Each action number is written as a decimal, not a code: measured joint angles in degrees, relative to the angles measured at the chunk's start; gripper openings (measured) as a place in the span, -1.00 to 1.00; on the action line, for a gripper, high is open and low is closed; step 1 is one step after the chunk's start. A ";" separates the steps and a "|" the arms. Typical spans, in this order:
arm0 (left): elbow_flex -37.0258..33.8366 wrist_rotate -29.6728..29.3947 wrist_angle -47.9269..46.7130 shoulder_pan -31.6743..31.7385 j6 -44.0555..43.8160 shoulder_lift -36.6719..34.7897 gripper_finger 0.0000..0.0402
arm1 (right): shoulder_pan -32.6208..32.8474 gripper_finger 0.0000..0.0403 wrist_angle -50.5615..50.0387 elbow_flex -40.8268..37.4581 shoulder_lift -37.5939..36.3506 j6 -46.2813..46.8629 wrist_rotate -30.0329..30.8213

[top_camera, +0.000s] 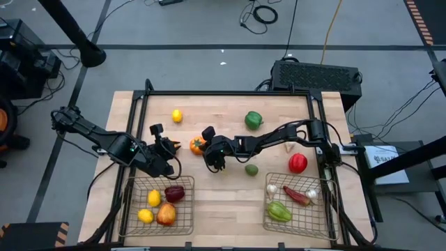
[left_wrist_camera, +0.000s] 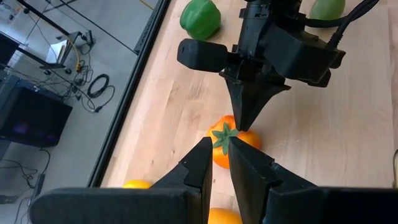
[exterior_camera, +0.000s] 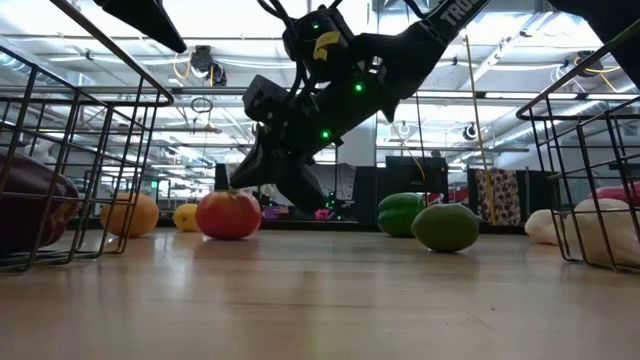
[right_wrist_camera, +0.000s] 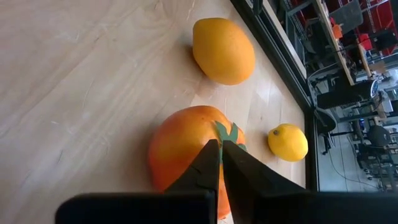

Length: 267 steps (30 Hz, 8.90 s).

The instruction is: Sort produce into baskets

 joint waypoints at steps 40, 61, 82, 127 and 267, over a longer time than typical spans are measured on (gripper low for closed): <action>0.00 -0.56 -0.02 0.00 0.24 0.00 -0.70 | -2.41 -0.99 0.48 -0.02 -0.04 2.09 -4.64; -0.04 -0.92 -0.04 -0.02 0.13 0.02 -0.70 | -0.28 -1.00 -3.04 4.27 -3.61 4.21 0.54; -0.04 -0.90 -0.13 -0.02 -0.24 0.02 -0.70 | 0.98 -0.45 -27.78 8.41 -3.52 18.03 -4.78; -2.36 -3.82 -0.05 5.69 0.31 0.02 -0.70 | -4.65 -0.56 -18.91 8.41 -2.16 28.41 -13.21; -1.00 -11.34 -6.45 5.97 -0.27 -0.34 -0.70 | -1.10 -1.00 -17.61 10.49 -9.41 27.25 -28.09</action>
